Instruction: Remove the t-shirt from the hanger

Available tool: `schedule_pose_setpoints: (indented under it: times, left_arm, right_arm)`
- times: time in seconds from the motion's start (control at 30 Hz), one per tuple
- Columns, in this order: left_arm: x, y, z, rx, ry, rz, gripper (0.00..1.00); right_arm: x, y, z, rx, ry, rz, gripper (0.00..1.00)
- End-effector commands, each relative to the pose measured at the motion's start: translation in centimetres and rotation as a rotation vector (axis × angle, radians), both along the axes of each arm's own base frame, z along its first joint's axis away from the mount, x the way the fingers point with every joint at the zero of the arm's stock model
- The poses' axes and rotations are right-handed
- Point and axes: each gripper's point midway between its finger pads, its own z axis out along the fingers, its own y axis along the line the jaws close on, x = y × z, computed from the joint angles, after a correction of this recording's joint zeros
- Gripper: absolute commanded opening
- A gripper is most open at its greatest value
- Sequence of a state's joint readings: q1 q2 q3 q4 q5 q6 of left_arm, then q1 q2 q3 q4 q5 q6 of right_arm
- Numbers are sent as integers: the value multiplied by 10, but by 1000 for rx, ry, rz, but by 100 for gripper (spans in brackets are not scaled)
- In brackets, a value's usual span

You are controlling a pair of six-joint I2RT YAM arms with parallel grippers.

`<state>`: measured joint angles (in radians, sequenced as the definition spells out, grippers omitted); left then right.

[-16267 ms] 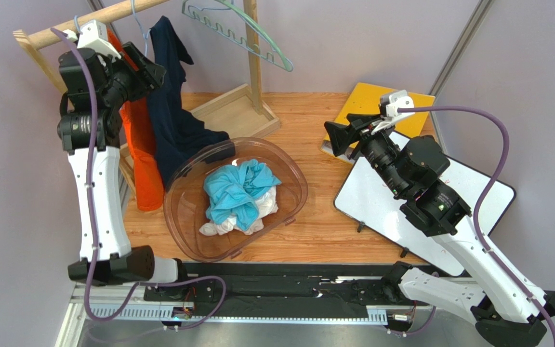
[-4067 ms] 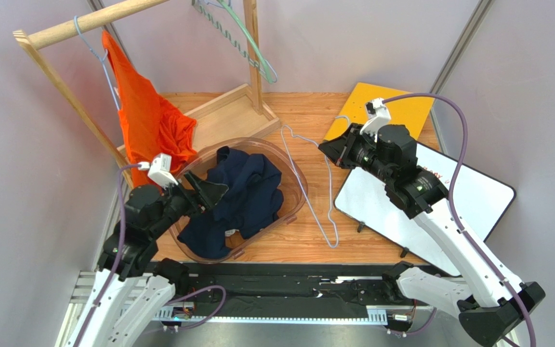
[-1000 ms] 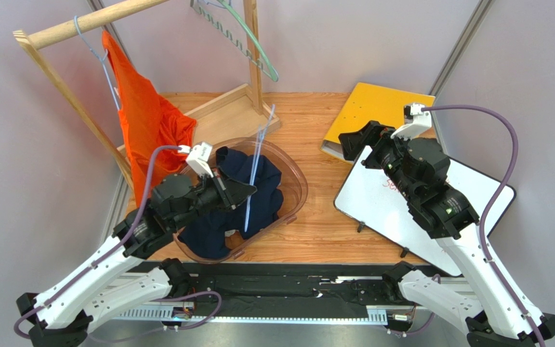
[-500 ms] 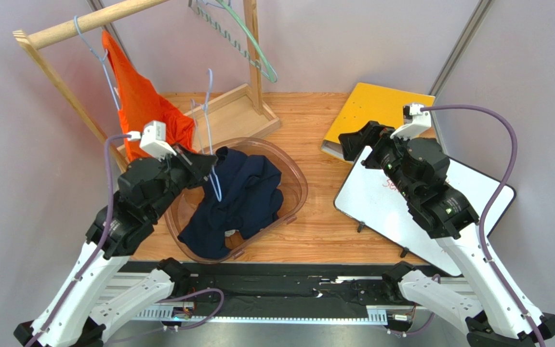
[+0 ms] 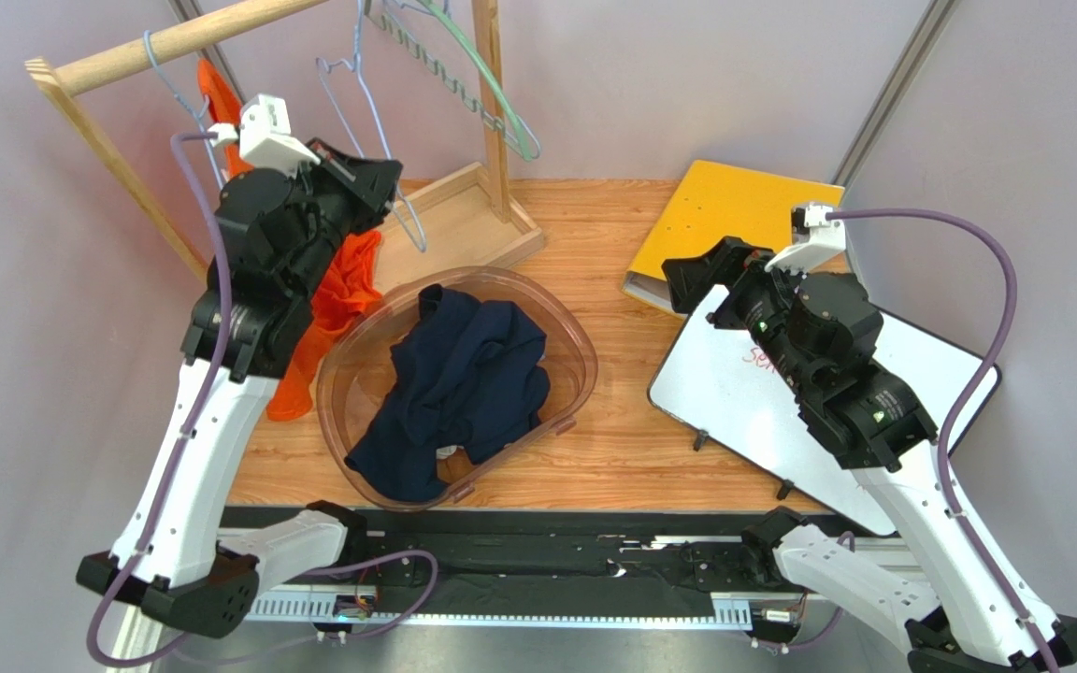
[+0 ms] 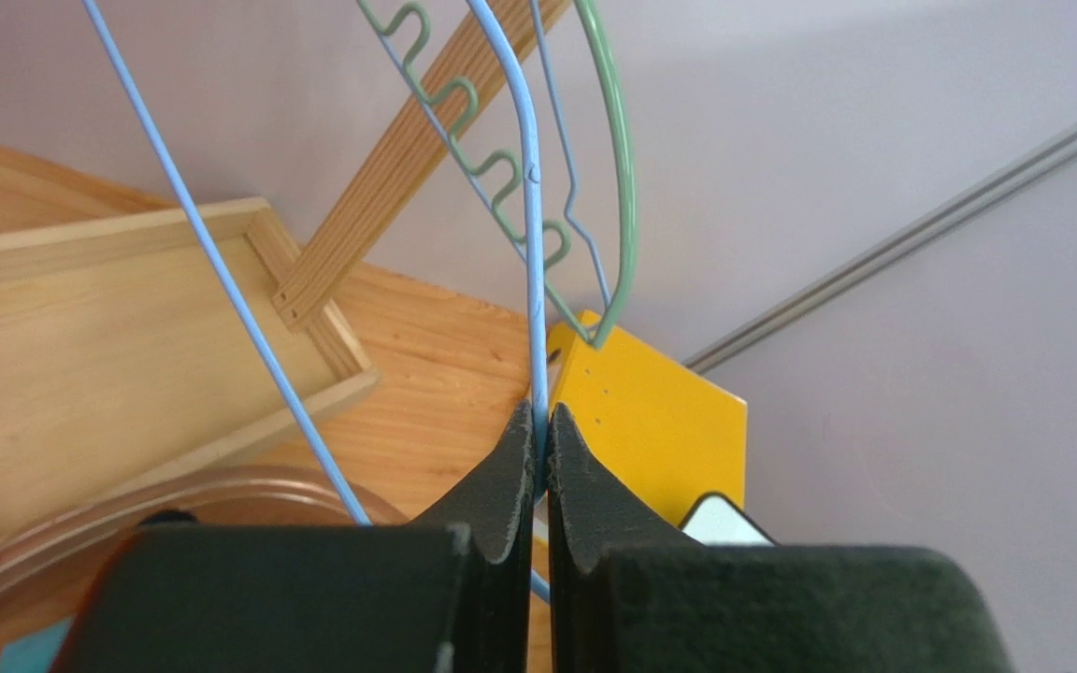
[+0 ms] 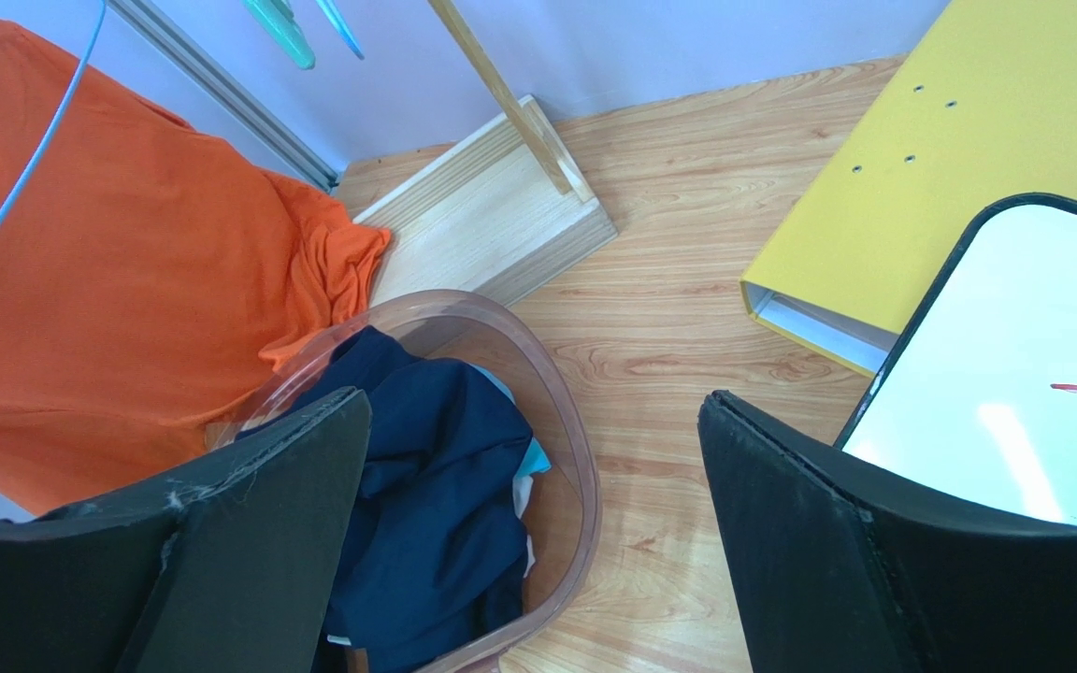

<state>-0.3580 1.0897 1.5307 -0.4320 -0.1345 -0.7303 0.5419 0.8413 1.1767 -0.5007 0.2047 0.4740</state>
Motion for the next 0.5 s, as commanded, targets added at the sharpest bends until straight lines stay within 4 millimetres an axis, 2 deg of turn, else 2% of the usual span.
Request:
schedule_pose_setpoints:
  times: [0.0,0.03,0.1,0.13,0.2,0.23,0.3,0.47]
  left_arm:
    - [10,8,56,-25,-138,18,0]
    - [22,5,51,-21,-119,16,0]
    - [31,9,60,-35,-130,30,0]
    - [43,6,53,-33,-108,21,0]
    - [55,7,57,-53,-114,26,0]
    - [67,3,49,-52,-90,21,0]
    - [73,2,57,-85,-91,10,0]
    - [98,-11,48,-139,-67,-21,0]
  right_arm:
    - [0,-7,7,-6,-34,-27,93]
    - [-1,-6,6,-6,-32,-24,93]
    - [-1,-6,7,-2,-34,-21,93]
    - [-1,-5,6,-1,-34,-18,93]
    - [-1,-5,6,-2,-33,-19,93]
    - [-1,-5,4,-4,-30,-18,93]
    - [-1,-4,4,-2,-29,-16,93]
    - [-1,-6,6,-1,-32,-20,93]
